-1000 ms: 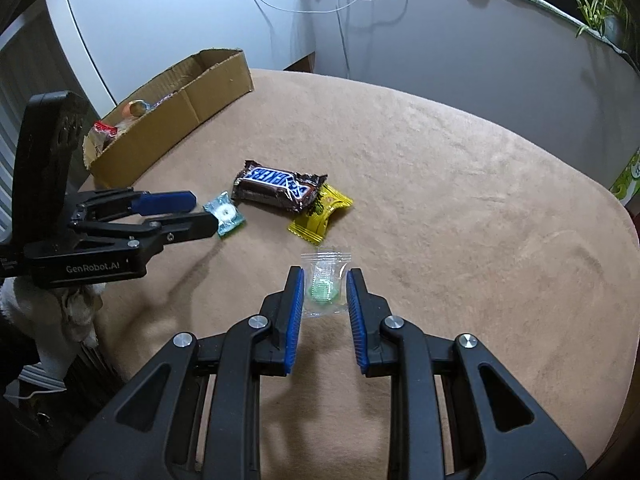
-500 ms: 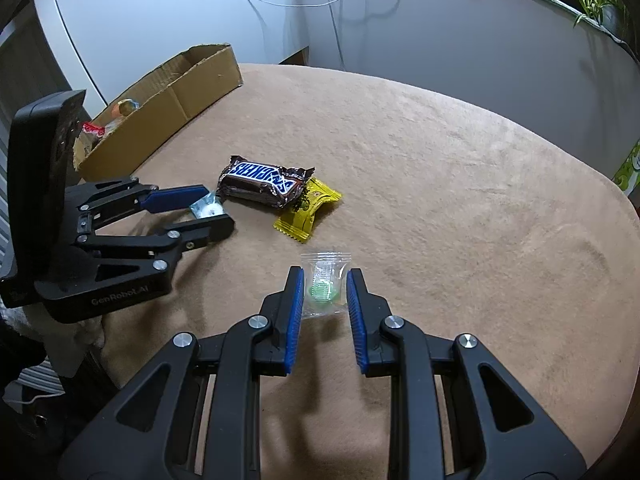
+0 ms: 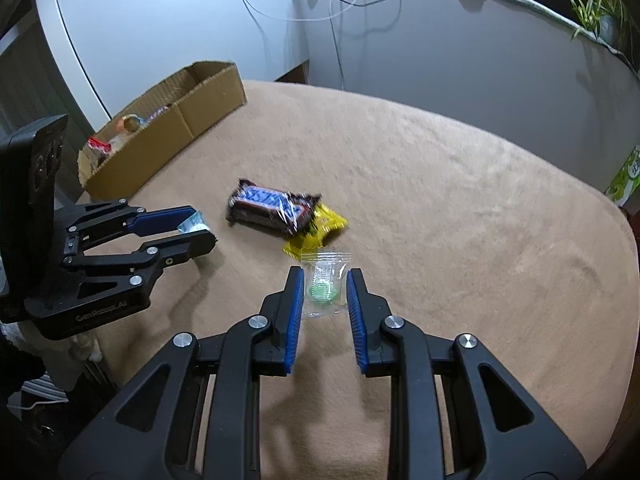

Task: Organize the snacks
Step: 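Carry the mint candy and green candy over the box with both grippers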

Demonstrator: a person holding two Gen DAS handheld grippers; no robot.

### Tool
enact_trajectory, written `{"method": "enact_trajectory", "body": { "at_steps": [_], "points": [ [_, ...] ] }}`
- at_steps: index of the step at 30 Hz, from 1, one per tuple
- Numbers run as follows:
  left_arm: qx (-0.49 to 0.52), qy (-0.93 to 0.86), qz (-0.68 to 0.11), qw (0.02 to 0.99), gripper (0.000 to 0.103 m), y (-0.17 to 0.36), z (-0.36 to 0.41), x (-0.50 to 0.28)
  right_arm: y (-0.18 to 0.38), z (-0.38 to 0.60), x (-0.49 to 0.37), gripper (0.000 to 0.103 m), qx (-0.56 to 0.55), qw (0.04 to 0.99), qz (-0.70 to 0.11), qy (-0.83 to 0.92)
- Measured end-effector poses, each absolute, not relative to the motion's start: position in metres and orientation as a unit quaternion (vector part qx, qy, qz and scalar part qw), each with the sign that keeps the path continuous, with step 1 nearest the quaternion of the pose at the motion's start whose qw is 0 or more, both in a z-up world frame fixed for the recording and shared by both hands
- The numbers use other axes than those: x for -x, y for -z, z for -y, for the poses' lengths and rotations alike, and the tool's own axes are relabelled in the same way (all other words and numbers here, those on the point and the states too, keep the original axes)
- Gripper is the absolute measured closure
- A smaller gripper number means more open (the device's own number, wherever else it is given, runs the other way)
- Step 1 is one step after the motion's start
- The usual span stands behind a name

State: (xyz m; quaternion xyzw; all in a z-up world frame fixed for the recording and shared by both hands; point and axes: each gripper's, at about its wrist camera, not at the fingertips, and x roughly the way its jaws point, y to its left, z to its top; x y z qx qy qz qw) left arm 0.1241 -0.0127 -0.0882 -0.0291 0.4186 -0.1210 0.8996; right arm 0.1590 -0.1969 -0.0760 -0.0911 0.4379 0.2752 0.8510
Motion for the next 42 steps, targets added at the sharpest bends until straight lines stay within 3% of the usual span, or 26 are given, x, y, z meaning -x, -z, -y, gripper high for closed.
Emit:
{"method": "enact_trajectory", "body": {
  "at_steps": [24,42],
  "points": [
    [0.092,0.015,-0.331,0.939,0.072,0.013,-0.140,-0.114,-0.019,0.027,-0.222,0.080,0.134,0.843,-0.368,-0.370],
    [0.110,-0.029,-0.344,0.932,0.072,0.027,-0.213,-0.146,0.010,-0.099,-0.279,0.080,0.134,0.820,-0.406,-0.381]
  ]
}}
